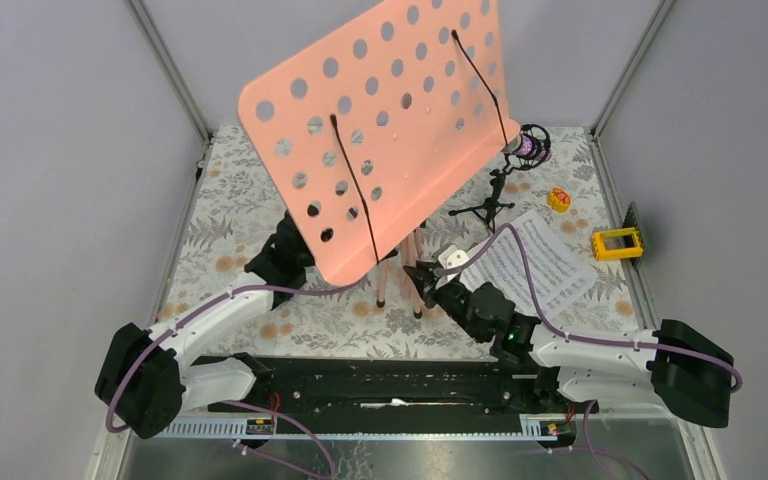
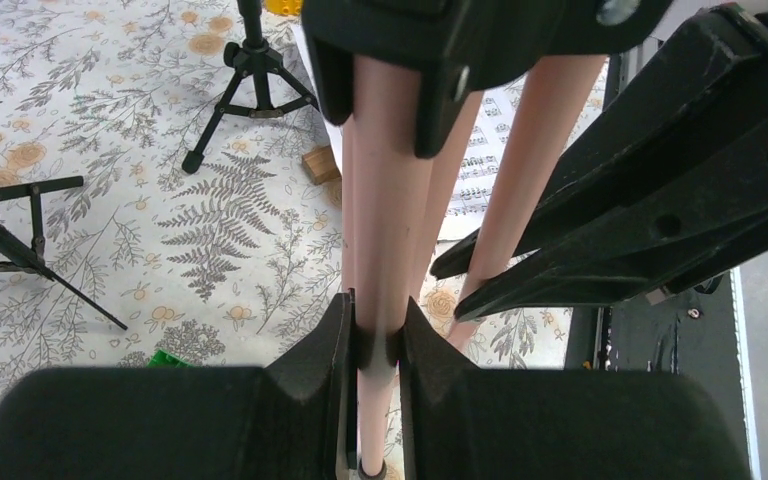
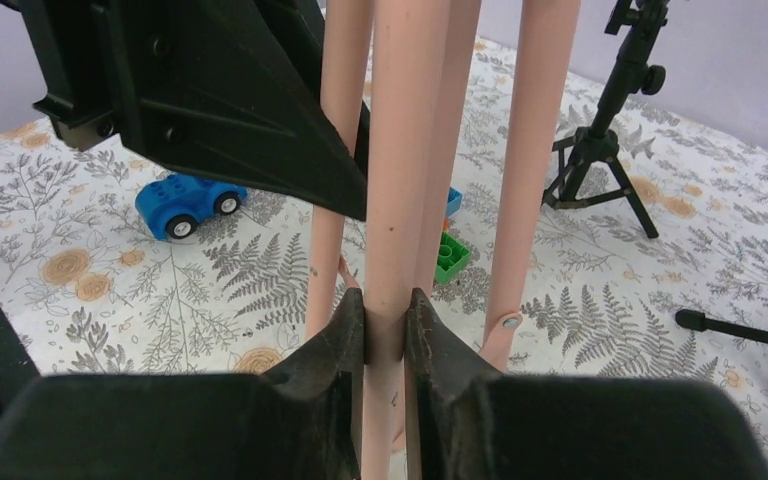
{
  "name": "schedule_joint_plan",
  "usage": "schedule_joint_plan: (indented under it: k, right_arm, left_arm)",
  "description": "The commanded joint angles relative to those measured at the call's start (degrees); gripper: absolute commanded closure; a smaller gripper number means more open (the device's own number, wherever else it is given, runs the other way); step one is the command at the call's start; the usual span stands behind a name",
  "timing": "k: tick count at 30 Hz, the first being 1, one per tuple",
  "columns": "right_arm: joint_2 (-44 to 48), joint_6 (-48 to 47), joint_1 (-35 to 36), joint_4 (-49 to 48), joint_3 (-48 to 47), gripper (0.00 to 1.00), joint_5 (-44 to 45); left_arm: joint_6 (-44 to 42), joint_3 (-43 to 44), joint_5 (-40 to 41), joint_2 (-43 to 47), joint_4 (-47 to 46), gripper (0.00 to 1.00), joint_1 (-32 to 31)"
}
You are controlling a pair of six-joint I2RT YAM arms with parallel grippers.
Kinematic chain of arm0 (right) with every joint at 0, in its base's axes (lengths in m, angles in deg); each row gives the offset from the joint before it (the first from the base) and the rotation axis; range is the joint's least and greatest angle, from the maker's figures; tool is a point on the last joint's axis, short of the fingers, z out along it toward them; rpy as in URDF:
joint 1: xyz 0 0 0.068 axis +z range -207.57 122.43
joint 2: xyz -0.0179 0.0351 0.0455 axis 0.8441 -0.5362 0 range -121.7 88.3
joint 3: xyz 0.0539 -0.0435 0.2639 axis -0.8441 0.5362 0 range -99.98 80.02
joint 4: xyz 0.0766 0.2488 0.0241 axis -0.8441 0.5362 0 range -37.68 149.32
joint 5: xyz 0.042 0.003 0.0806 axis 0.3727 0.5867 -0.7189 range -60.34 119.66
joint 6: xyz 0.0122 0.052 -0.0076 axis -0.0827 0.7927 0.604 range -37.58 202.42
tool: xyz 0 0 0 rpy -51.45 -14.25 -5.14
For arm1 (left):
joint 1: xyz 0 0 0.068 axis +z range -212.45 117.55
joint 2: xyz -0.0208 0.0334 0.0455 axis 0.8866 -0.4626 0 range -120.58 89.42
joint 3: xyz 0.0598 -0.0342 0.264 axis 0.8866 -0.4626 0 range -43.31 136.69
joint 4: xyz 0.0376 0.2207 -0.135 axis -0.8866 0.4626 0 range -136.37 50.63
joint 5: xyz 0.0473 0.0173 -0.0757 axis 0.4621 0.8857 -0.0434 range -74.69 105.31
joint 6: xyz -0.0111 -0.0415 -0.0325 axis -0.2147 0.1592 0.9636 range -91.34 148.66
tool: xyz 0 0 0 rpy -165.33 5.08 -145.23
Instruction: Pack up the instrument practice props
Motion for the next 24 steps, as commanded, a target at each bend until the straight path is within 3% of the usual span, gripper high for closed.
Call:
schedule_joint_plan:
  k: [1,8,10,18,24]
  right_arm:
    - [-2.87,-7.89,1.82,-17.54,3.12,1.0,-2.55]
    - [-7.47,-8.43,1.82,-21.96,3.77,1.0,2.15]
    - [-5.97,-7.41,1.76,-20.9,4.34,0.95,3.31]
    - [9.6,-0.4,1.8,-3.05,4.45,0.17,8.52]
    - [14.77,5.94,1.82,-1.21,1.71,0.01,12.62]
  left_arm:
    - [5.8,-1.04,5.84,2.79,-4.55,1.0,-4.58]
    - [6.0,-2.98,7.04,3.9,-6.47,1.0,-6.95]
    - [6.32,-3.88,8.04,4.35,-6.82,1.0,-6.97]
    - [6.03,-4.69,8.85,4.26,-7.33,1.0,-6.98]
    - [6.33,-6.01,8.86,3.84,-8.78,1.0,-6.93]
